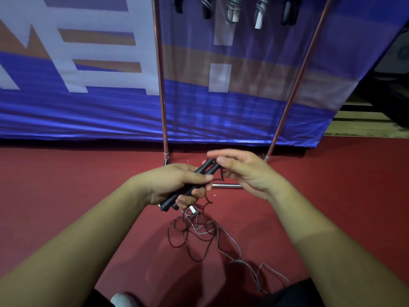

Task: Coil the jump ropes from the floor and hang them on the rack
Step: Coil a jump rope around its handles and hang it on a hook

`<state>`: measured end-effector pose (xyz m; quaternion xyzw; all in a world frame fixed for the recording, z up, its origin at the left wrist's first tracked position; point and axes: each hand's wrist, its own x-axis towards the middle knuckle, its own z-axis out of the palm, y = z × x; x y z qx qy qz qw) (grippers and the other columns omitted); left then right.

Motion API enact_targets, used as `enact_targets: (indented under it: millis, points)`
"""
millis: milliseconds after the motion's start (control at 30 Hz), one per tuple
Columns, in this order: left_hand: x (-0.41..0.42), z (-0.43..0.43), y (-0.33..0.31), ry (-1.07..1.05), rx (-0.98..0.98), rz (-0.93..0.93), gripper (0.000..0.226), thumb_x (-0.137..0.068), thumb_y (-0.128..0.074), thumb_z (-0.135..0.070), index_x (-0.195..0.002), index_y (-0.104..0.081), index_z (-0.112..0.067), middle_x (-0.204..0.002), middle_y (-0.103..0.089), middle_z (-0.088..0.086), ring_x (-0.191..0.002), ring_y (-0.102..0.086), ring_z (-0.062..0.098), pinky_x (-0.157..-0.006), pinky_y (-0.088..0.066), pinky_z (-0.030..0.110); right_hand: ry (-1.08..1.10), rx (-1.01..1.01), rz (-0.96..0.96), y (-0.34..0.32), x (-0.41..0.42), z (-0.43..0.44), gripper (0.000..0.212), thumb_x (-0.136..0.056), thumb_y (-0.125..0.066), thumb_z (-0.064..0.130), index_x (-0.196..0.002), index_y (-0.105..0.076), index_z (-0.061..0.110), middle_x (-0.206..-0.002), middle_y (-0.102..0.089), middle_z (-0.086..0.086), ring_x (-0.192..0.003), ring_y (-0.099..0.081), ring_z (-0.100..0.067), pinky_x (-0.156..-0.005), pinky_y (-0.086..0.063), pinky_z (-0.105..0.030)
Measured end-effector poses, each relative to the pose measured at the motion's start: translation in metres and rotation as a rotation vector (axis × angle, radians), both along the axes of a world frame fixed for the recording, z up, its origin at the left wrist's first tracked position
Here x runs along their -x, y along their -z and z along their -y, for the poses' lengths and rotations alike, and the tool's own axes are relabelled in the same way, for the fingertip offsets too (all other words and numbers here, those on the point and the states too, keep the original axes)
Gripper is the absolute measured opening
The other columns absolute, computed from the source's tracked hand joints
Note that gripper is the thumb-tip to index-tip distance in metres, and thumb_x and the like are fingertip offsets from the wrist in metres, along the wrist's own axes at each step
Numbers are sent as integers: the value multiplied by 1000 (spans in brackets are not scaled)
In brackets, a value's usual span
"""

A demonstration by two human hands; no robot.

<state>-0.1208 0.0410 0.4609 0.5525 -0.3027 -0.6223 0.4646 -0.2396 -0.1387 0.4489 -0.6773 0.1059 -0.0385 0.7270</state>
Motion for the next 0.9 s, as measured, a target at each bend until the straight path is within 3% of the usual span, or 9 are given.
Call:
enact_targets:
  millis: [67,167,267,367,467,533,633,733,900]
  points:
    - [-1,-1,0,32,-1,1,15,-93,-59,-22,-86,-58,-9,-63,-42,3,-40,-35,9,-45,-17,29,-43,-37,-1,-1,1,1,24,-81,-68,25,-99,-72,10,-91,-71,-7,-90,-65,-17,-87,-47,-32]
    - [-1,-1,-1,8,17,1,12,-87,-60,-14,-95,-62,-5,-69,-49,7,-42,-40,11,-45,-28,25,49,42,10,-4,-1,4,15,-76,-73,24,-82,-70,10,-65,-57,-7,-61,-58,-22,-65,-49,-32]
    - [-2,-2,1,-42,28,8,35,-88,-60,-9,-122,-59,-3,-77,-58,11,-49,-51,15,-47,-43,25,146,123,69,-3,-3,8,20,-70,-81,29,-80,-74,13,-66,-52,-16,-51,-46,-19,-55,-40,-31]
    - [-1,-5,-1,-18,-18,11,37,-97,-56,-13,-133,-58,-23,-77,-61,14,-57,-64,23,-49,-53,27,196,72,115,-4,-4,8,14,-68,-81,22,-76,-75,13,-69,-50,-16,-48,-37,-15,-52,-32,-28]
    - [0,-4,-3,-26,-28,40,38,-96,-55,-21,-133,-60,-30,-64,-49,10,-52,-54,21,-47,-42,24,223,92,112,-7,-3,9,12,-67,-81,24,-74,-75,16,-64,-49,-11,-48,-35,-12,-50,-34,-24]
    - [1,-1,-1,-63,7,40,36,-95,-54,-20,-130,-60,-16,-61,-40,5,-46,-40,16,-47,-26,25,249,129,101,-6,-2,12,12,-70,-81,24,-75,-74,16,-60,-48,-6,-47,-36,-11,-49,-35,-23]
    - [7,3,1,-119,13,91,34,-92,-57,-33,-107,-56,-3,-59,-39,2,-38,-30,10,-49,-14,30,301,190,111,-3,-4,12,10,-75,-80,20,-75,-71,15,-53,-44,1,-45,-32,-9,-46,-31,-22]
    - [6,5,-1,-119,44,58,49,-93,-57,-47,-106,-57,-1,-67,-45,6,-37,-32,9,-49,-15,31,361,210,152,-4,-6,11,9,-82,-76,12,-78,-69,9,-47,-42,8,-42,-30,-6,-43,-28,-19]
    - [-9,1,-4,-94,64,-84,41,-86,-57,-17,-121,-60,5,-71,-49,9,-45,-42,14,-49,-33,26,393,223,177,-7,-4,14,10,-82,-77,11,-77,-68,9,-47,-42,9,-42,-31,-7,-43,-28,-20]
